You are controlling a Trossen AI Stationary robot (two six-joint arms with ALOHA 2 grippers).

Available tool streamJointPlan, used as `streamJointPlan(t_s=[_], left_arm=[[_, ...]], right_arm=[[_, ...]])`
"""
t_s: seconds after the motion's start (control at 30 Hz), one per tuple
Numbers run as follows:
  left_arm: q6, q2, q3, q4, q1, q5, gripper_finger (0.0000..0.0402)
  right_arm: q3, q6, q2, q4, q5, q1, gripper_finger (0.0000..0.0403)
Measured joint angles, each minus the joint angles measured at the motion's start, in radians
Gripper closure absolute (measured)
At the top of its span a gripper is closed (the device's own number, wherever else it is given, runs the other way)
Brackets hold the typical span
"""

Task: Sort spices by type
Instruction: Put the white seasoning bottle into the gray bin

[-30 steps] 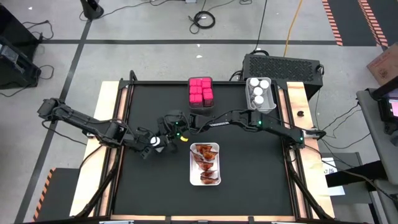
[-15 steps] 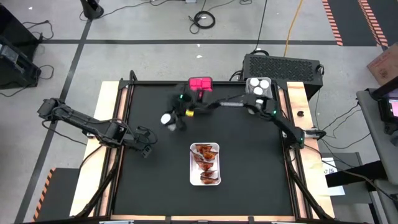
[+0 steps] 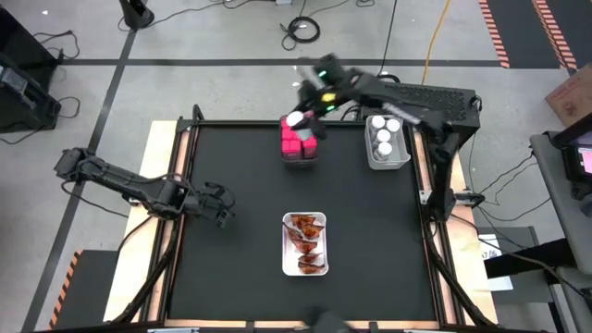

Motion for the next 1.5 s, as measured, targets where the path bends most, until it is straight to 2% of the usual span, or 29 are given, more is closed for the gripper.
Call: streamJointPlan(t_s=[0.13, 0.33, 0.43, 0.63, 0.8, 0.87, 1.07, 1.2, 1.5], left_arm=[[0.0, 0.0, 0.0, 0.017, 0.027, 0.0, 0.0171], [0.0, 0.0, 0.0, 0.024, 0.061, 0.0, 0.0171], [0.004, 0.0, 0.0, 0.025, 0.082, -0.001, 0.0171], [0.058, 0.0, 0.0, 0.031, 0.146, -0.006, 0.0171], [0.113, 0.0, 0.0, 0.069, 0.205, -0.011, 0.0171], [0.139, 0.0, 0.0, 0.085, 0.228, -0.011, 0.0171], [0.165, 0.0, 0.0, 0.097, 0.283, 0.022, 0.0171], [0.166, 0.0, 0.0, 0.096, 0.296, 0.057, 0.0171], [0.164, 0.0, 0.0, 0.097, 0.296, 0.076, 0.0171]], right_arm=[[-0.146, -0.035, -0.155, -0.027, 0.0, -0.091, 0.0215], [-0.582, 0.119, -0.48, 0.177, 0.081, -0.244, 0.0215], [-0.742, 0.173, -0.653, 0.187, 0.248, -0.277, 0.0215], [-0.96, 0.42, -0.953, 0.215, 0.702, -0.288, 0.0215], [-1.152, 0.601, -1.122, 0.275, 0.923, -0.274, 0.0204], [-1.234, 0.637, -1.166, 0.316, 0.962, -0.272, 0.0205], [-1.395, 0.723, -1.216, 0.417, 0.986, -0.271, 0.0206], [-1.453, 0.758, -1.218, 0.479, 1.056, -0.271, 0.0205], [-1.502, 0.774, -1.161, 0.527, 1.089, -0.272, 0.0206]])
